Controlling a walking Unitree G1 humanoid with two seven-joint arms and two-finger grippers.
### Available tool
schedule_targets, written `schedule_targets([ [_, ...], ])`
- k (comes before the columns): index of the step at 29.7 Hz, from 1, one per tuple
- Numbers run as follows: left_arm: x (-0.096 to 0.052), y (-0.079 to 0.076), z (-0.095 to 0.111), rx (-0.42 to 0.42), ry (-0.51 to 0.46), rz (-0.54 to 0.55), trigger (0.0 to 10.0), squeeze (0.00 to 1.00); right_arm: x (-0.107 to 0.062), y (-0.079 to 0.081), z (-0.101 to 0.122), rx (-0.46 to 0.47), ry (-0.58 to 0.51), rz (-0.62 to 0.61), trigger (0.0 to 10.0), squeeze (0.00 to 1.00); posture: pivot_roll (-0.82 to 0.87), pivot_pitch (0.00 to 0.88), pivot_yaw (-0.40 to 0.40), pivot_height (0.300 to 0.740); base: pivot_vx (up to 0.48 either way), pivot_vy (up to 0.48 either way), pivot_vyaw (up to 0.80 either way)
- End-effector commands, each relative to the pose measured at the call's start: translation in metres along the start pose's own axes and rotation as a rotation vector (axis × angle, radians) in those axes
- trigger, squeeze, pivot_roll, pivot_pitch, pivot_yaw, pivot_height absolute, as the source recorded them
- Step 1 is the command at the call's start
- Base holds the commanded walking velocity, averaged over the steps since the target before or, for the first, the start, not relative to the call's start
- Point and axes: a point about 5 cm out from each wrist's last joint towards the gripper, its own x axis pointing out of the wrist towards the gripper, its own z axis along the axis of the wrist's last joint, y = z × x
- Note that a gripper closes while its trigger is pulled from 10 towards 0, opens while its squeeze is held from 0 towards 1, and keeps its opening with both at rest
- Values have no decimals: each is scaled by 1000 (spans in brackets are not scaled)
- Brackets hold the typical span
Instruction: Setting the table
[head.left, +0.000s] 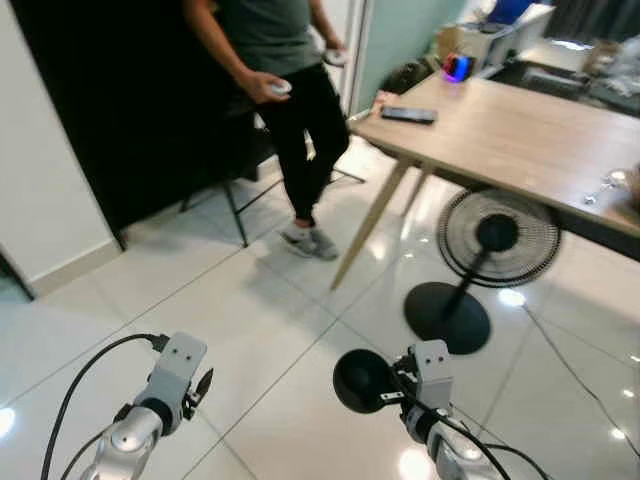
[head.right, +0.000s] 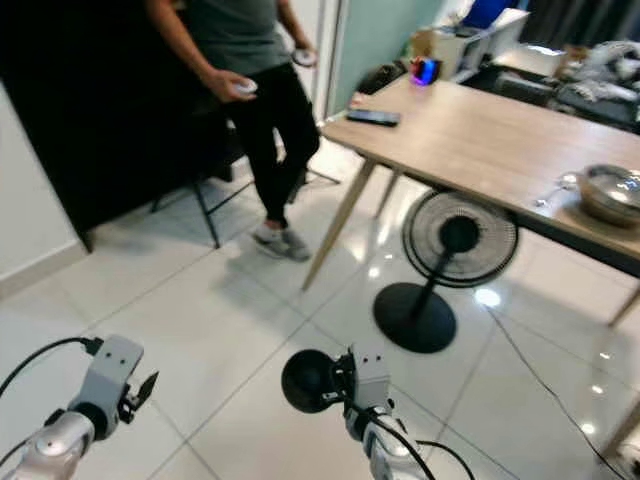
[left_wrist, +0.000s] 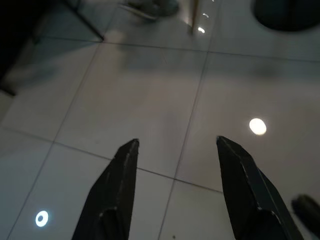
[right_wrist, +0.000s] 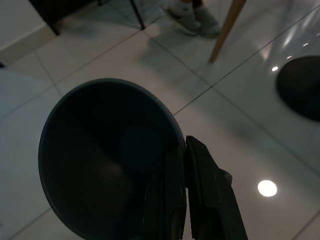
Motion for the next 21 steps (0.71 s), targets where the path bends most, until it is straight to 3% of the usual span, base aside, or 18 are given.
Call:
schedule_targets([
  [1,3,-10,2,30,0,-51,10000,0,-1,-5,-1,0,7,-32,10000,0,28,5,67,740,0,0,-800],
  [11,11,-24,20,42,-63,-143,10000,0,-1,-22,8,26,-35,-136,10000,0,18,6,81,740,0,0,-800],
  [21,10,-20,19,1,-63,-112,10000,0,2,-18,15,28,-64,-117,10000,0,25,12,71,740,0,0,-800],
])
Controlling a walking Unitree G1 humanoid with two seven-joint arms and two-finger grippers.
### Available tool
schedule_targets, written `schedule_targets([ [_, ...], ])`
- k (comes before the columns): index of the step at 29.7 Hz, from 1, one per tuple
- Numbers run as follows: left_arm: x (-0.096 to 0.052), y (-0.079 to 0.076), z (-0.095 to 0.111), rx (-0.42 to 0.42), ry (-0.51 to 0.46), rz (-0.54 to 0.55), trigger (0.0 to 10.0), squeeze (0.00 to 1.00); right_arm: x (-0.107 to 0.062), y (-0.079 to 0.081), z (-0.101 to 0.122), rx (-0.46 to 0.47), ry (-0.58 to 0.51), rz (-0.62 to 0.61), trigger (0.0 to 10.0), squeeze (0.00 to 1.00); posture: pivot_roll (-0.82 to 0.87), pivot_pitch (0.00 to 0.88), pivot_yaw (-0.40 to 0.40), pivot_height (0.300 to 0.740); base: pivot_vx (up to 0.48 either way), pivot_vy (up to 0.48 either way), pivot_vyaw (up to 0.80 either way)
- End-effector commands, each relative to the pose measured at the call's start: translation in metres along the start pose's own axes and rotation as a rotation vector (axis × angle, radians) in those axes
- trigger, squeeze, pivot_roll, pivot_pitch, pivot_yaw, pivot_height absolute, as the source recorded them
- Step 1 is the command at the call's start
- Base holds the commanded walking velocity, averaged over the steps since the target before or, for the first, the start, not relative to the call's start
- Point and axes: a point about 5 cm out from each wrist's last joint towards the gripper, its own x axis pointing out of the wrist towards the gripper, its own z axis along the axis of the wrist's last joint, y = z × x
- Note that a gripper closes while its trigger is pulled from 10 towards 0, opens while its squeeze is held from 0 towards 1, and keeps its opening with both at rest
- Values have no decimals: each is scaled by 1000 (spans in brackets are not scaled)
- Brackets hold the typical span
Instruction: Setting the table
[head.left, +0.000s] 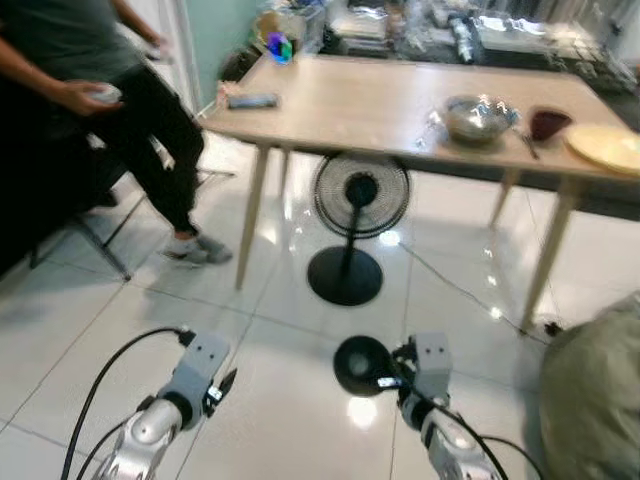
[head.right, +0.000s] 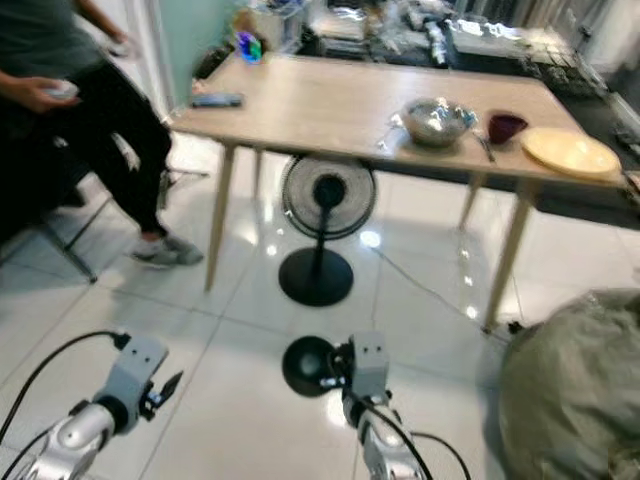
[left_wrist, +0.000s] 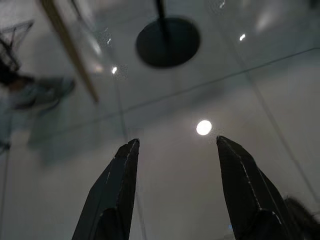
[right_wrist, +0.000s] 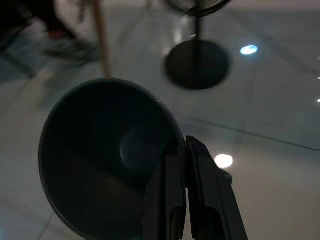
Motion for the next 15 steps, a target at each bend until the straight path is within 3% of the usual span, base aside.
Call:
schedule_targets([
  [1,-5,2,-8,-27,26,15,10000,0,1,2,4,13,-25,3,10000,0,27,14,70,740,0,0,-800],
  [4,-6,5,0,-57,-10,40,10000,0,5,5,16,22,-78,15,10000,0,27,18,69,740,0,0,-800],
  [5,-6,13,25,-95,-103,81,10000,0,9,8,36,50,-163,30,10000,0,34,21,66,740,0,0,-800],
  [7,-6,16,34,-105,-137,97,10000,0,10,9,43,61,-193,36,10000,0,37,22,65,740,0,0,-800],
  [8,-6,25,58,-118,-233,140,10000,0,13,14,63,110,-275,61,10000,0,43,22,62,740,0,0,-575],
  [9,-6,25,58,-118,-233,140,10000,0,13,14,63,110,-275,61,10000,0,43,22,62,740,0,0,-575],
  [11,-6,33,82,-106,-320,203,10000,0,14,20,83,131,-350,96,10000,0,44,21,61,740,313,0,0],
  [15,-5,37,104,-60,-382,251,10000,0,16,27,98,136,-395,123,10000,0,45,19,61,740,449,0,0],
])
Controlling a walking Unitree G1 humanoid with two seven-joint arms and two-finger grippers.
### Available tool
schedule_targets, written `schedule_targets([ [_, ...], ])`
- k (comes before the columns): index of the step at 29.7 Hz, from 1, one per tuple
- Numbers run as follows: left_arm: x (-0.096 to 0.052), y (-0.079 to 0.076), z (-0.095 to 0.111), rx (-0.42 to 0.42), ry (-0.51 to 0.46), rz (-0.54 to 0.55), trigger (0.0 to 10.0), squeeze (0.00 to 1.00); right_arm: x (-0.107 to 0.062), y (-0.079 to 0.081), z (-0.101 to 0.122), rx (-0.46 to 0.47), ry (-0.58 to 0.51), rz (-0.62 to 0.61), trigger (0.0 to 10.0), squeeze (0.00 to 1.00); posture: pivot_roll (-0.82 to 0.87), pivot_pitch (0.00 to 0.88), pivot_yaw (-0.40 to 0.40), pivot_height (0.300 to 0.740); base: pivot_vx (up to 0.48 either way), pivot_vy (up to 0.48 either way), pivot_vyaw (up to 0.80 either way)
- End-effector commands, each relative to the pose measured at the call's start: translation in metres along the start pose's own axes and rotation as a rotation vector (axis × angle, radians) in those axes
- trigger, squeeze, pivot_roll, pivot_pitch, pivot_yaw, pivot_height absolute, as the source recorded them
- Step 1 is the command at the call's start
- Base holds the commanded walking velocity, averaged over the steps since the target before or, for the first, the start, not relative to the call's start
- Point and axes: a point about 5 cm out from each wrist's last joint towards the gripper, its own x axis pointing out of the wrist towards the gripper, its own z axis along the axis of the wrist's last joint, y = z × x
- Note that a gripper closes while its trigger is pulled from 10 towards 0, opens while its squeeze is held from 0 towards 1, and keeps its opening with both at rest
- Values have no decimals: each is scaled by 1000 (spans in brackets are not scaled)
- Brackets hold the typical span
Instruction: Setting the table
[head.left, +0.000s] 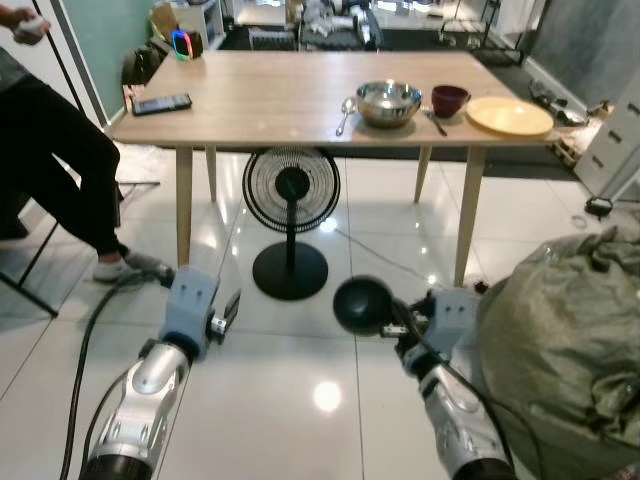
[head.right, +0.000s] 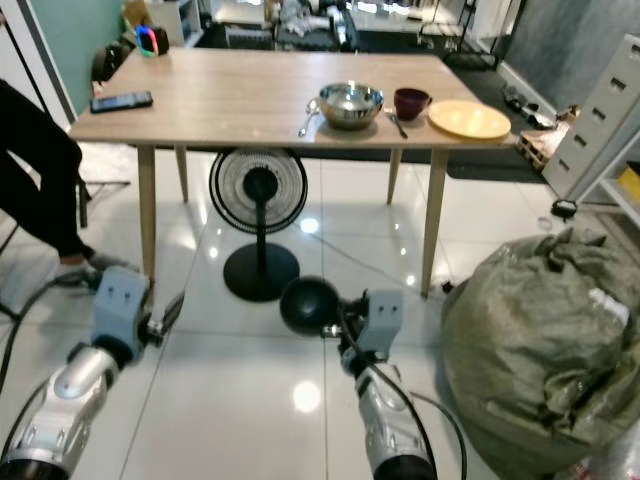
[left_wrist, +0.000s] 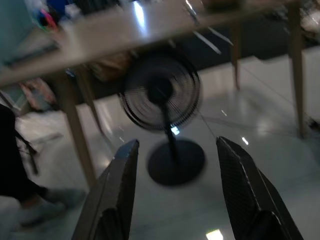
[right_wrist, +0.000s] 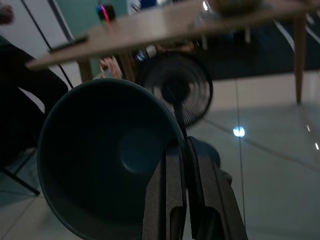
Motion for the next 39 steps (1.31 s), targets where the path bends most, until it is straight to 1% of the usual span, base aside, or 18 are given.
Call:
schedule_targets([
  [1,-1,3,1,19,7,28,10000,0,3,7,2,29,-3,22,10000,0,46,19,62,740,480,0,0],
  [5,0,1,10,17,-7,24,10000,0,4,10,5,28,-10,28,10000,0,50,19,64,740,480,0,0],
  [10,0,1,16,6,-11,25,10000,0,3,13,6,33,-8,32,10000,0,53,19,65,740,480,0,0],
  [27,-2,0,20,18,5,28,10000,0,1,9,8,31,8,12,10000,0,58,21,67,740,480,0,0],
  [31,-2,0,21,16,4,28,10000,0,1,9,8,48,12,5,10000,0,57,21,68,740,480,0,-778],
  [39,-2,0,22,17,5,26,10000,0,0,7,9,39,15,2,10000,0,58,21,66,740,480,0,-800],
])
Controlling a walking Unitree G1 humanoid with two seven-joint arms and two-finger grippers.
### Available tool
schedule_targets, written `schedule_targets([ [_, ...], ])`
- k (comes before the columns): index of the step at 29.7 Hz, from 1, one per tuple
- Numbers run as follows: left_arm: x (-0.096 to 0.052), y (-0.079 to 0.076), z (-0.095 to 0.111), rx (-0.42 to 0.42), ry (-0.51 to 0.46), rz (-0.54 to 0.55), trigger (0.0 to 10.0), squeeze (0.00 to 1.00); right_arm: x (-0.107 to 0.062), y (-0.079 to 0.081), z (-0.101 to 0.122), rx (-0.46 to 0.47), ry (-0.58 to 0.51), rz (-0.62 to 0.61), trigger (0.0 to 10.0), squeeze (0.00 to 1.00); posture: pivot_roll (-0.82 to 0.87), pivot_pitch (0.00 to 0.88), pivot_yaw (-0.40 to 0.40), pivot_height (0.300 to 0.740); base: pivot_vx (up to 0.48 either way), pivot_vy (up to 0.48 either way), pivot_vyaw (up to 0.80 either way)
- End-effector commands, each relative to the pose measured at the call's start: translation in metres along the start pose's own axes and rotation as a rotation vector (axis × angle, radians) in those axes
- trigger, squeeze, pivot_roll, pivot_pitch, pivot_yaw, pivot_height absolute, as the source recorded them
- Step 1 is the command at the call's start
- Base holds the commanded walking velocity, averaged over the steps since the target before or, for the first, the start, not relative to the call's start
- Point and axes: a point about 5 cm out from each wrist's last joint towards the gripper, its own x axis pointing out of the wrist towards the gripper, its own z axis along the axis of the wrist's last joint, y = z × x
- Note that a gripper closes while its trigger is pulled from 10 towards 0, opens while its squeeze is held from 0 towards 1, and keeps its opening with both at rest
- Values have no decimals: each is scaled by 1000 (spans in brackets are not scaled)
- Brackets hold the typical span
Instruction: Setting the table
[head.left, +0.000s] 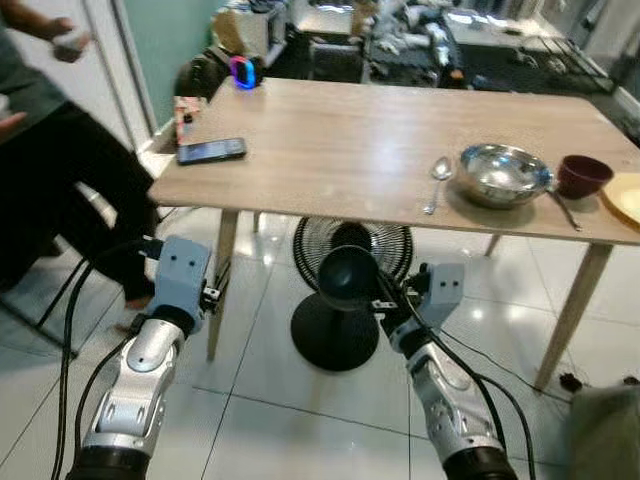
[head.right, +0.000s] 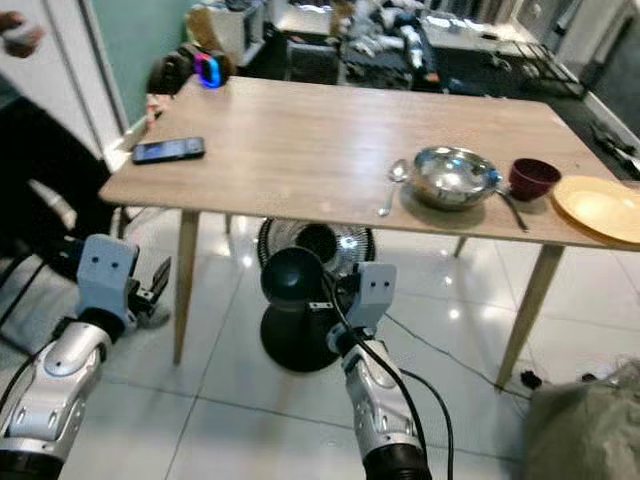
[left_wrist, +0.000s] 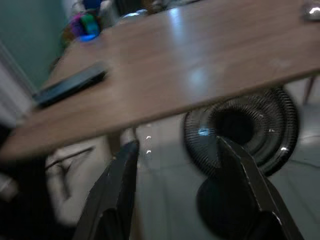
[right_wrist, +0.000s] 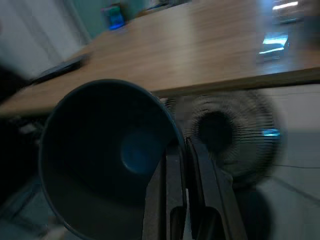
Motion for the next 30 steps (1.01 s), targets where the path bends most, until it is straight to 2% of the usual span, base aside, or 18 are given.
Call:
schedule_targets([
  [1,0,-5,1,6,2,-19,10000,0,-2,-7,2,2,-4,-29,10000,0,58,21,66,740,480,0,-800],
  [6,0,-5,1,6,4,-20,10000,0,-1,-7,3,0,-7,-29,10000,0,57,18,68,740,480,0,-800],
  [16,0,-8,6,33,-18,-43,10000,0,-2,-2,8,45,-32,44,10000,0,56,12,72,740,480,0,0],
  [20,-5,-18,19,90,-93,-124,10000,0,-8,20,20,386,-45,300,10000,0,60,9,71,740,82,0,0],
  [22,-6,-20,22,90,-107,-146,10000,0,-11,25,26,468,-61,381,10000,0,60,9,71,740,0,0,0],
  [25,-7,-21,23,90,-107,-155,10000,0,-12,26,29,478,-72,396,10000,0,61,9,71,740,0,0,0],
  [28,-9,-20,24,76,-102,-161,10000,0,-8,33,38,428,-97,426,10000,0,64,7,69,740,0,0,0],
  [30,-8,-17,26,51,-100,-143,10000,0,-3,39,40,351,-95,406,10000,0,66,6,68,740,0,0,0],
])
